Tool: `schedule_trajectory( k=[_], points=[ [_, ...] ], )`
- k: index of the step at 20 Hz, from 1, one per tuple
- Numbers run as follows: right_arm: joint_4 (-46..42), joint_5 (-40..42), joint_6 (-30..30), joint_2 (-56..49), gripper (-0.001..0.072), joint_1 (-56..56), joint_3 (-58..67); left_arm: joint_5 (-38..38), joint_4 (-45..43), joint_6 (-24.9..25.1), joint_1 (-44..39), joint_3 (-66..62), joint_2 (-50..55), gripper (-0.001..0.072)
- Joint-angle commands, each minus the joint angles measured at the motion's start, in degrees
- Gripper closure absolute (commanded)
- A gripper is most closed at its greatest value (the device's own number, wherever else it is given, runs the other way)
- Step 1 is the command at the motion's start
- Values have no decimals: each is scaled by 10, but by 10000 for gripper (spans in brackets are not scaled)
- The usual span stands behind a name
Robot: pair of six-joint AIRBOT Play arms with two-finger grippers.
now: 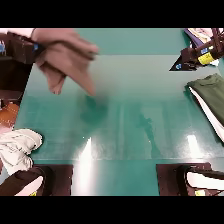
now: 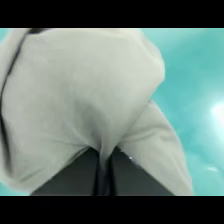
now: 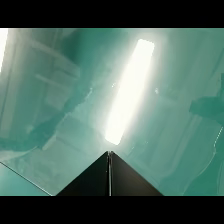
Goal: Fold the shirts.
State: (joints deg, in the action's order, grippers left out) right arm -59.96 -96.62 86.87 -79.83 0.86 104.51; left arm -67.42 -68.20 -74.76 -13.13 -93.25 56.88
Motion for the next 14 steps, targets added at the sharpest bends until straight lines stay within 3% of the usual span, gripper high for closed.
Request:
schedule_trajectory(
  k=[1, 8, 9, 10, 11, 14],
  points=[
    [0, 2, 0, 0, 686, 0, 0, -1, 55, 35, -85, -36, 18, 678],
    [0, 0, 1, 0, 686, -1, 0, -58, 59, 45, -132, -34, 228, 677],
    [0, 0, 1, 0, 686, -2, 0, -52, 61, 45, -132, -34, 260, 636],
    [0, 0, 0, 0, 686, -2, 0, -45, 58, 41, -130, -34, 290, 366],
    [0, 0, 1, 0, 686, -2, 0, -48, 56, 21, -127, -34, 314, 195],
    [0, 0, 0, 0, 686, -2, 0, -121, 54, -5, -105, -32, 336, 208]
  ],
)
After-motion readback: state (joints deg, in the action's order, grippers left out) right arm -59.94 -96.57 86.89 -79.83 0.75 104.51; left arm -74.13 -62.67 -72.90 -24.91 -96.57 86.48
